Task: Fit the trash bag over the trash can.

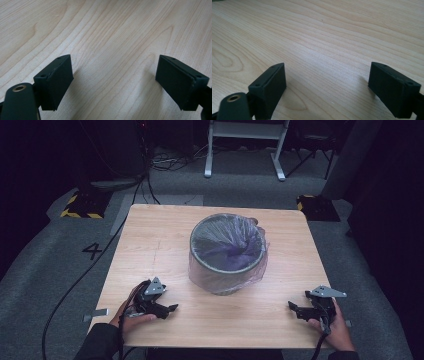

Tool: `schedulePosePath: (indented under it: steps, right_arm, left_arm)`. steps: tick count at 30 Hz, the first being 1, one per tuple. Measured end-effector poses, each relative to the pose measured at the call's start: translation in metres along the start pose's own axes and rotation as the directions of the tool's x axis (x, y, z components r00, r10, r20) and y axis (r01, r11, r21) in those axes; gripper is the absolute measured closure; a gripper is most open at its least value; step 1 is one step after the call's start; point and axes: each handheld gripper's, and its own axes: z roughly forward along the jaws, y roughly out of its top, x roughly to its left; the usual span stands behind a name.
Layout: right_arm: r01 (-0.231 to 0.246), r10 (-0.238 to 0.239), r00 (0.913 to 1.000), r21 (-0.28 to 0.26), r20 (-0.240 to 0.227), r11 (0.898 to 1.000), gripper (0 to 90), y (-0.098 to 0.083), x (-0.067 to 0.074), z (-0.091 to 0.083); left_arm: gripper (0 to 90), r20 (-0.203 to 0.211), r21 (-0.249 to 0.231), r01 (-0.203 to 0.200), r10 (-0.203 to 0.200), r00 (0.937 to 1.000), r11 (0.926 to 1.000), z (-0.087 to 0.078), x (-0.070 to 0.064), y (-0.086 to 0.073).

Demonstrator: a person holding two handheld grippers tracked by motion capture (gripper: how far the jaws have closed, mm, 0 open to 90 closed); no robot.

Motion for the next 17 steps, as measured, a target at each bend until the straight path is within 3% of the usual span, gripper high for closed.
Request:
schedulePosePath:
  steps: [17]
  right_arm:
    - [-0.002, 0.002, 1.0, 0.0, 0.001, 1.0, 14.7, 0.0002, 0.0001, 0.0002]
  left_arm:
    - [13.8, 0.005, 0.003, -0.006, 0.006, 1.0, 1.0, 0.0007, 0.0007, 0.0011]
